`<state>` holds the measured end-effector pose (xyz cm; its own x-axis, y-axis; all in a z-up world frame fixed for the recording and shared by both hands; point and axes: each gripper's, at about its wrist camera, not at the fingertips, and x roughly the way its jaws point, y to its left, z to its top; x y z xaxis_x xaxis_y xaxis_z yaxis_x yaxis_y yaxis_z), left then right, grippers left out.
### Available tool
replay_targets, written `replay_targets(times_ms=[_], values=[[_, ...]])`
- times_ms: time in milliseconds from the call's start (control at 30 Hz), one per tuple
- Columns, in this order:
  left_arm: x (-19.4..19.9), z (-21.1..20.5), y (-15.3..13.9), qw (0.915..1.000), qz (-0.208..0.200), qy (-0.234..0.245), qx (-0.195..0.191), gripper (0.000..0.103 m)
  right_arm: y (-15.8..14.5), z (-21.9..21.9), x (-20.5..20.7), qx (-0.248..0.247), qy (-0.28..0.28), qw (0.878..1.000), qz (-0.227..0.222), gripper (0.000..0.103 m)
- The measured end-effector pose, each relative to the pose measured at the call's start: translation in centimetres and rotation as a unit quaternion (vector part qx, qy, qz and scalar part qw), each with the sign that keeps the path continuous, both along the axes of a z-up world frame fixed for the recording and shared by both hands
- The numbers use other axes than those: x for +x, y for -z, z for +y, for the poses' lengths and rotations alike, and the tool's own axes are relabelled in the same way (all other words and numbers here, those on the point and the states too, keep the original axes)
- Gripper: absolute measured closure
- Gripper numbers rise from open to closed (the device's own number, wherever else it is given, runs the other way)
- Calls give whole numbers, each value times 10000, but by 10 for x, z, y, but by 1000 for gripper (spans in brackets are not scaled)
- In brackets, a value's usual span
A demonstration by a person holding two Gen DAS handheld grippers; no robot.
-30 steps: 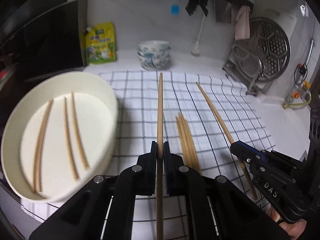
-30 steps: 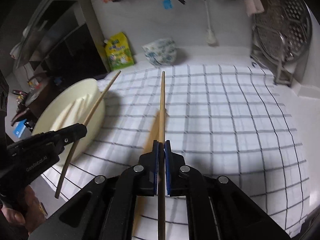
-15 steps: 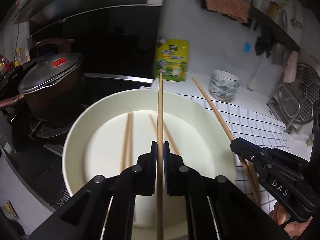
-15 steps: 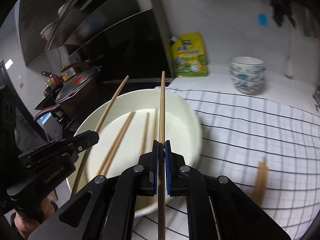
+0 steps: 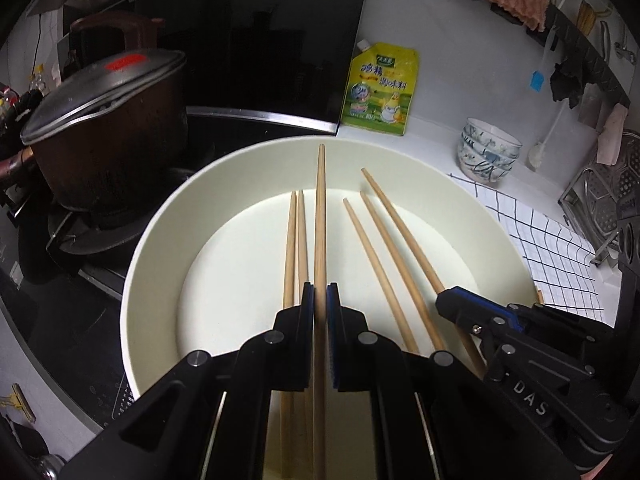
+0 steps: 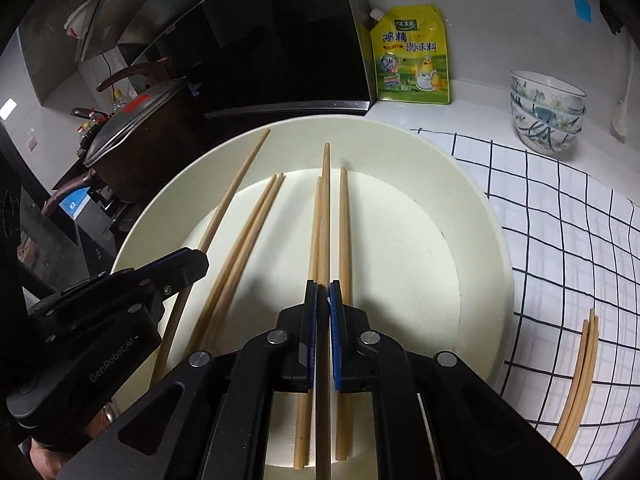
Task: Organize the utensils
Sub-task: 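Carry the chopstick in the right tool into the basin while the left tool carries its own, then open both tools to drop the chopsticks into the basin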
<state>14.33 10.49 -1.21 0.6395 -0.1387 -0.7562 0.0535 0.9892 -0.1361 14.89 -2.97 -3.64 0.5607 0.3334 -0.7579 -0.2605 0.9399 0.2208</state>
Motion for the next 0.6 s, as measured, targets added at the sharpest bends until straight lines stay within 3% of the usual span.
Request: replay_targets(times_ms=[67,133,233,300,600], values=[[2,2,4,9999,93,-49,-28,95,1,-3,0,7,13,10000,37,94],[0,6,5,9999,120,-114,-43,89,-1,-7,-3,18,84,9999,-58,83],[-6,9,3,9998,14,-202,-18,56,-4,-10,-8,-17,132,9998,-162,83],[-12,11,-2,9995,-136,-280,4,44,-5,-12,-12,-13,141,9997,-192,83],[-27,10,-9,9993,-169,-328,7,41,-16,-17,-30,-10,168,9991,-380,82]])
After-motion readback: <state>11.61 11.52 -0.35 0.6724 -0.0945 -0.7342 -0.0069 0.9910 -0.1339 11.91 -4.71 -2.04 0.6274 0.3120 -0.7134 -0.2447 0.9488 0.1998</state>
